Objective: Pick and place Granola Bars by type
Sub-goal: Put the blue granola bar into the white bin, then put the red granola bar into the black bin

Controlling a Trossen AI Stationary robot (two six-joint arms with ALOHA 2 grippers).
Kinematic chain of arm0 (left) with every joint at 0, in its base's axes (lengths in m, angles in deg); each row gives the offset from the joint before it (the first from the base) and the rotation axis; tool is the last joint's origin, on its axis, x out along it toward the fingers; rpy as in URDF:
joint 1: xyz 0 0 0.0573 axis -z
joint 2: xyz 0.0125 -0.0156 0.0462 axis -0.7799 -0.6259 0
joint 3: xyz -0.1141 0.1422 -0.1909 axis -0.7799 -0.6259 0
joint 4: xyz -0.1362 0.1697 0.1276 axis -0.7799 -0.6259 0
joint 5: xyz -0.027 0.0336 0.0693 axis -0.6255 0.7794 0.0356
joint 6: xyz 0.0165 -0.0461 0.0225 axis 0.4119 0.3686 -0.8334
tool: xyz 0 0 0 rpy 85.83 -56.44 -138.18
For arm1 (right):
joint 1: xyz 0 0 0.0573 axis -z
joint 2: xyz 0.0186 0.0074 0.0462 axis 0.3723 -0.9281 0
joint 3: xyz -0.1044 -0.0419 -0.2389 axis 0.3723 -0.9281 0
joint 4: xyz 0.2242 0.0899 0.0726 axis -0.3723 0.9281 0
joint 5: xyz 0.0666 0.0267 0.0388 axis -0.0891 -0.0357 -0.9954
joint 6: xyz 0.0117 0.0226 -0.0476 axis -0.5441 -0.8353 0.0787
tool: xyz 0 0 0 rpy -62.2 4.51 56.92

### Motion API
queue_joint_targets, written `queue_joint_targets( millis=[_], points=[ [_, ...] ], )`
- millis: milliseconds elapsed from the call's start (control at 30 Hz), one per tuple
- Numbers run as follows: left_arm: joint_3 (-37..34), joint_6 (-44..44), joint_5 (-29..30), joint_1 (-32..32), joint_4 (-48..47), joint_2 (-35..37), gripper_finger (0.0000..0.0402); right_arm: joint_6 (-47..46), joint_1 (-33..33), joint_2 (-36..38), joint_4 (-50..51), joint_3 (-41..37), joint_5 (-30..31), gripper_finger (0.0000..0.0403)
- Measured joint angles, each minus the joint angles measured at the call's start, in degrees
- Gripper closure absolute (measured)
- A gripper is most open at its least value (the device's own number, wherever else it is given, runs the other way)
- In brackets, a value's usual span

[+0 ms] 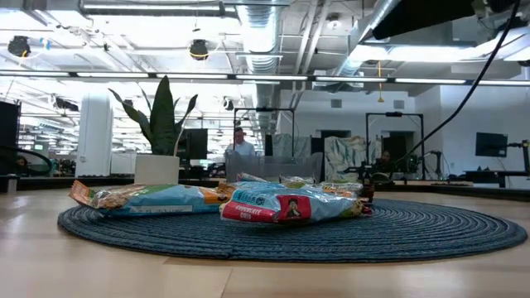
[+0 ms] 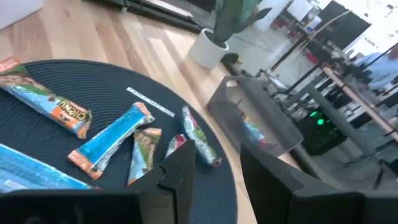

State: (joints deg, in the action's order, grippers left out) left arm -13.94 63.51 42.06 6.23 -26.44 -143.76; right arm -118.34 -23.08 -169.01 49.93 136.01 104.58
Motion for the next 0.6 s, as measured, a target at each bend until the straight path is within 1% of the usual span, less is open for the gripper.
queue_joint_targets(
  millis=[200, 333, 400, 433, 500, 600],
  points=[
    [0.0, 3.27, 0.73, 0.32, -0.35, 0.0, 0.0297, 1.13, 0.98, 0.04, 0.31, 0.0, 2.15, 0.0281],
    [0.0, 2.57, 0.79, 0.32, -2.1, 0.0, 0.0256, 1.1, 2.18, 0.07, 0.45, 0.02, 2.46, 0.028],
    [0.0, 1.37, 2.65, 0.21, -3.85, -0.02, 0.0243, 1.14, 3.04, 0.07, -0.15, 0.02, 1.93, 0.028],
    [0.0, 1.11, 5.11, 0.21, -5.0, -0.02, 0.0238, 1.47, 3.65, 0.09, -0.71, 0.02, 1.02, 0.028],
    [0.0, 0.98, 12.73, 0.28, -7.67, -0.02, 0.0234, 3.01, 5.21, 0.09, -2.62, 0.02, -1.66, 0.028],
    [-0.02, 0.93, 28.73, 2.07, -11.02, -0.02, 0.0233, 7.58, 8.1, 0.09, -7.22, 0.02, -5.24, 0.028]
  ],
)
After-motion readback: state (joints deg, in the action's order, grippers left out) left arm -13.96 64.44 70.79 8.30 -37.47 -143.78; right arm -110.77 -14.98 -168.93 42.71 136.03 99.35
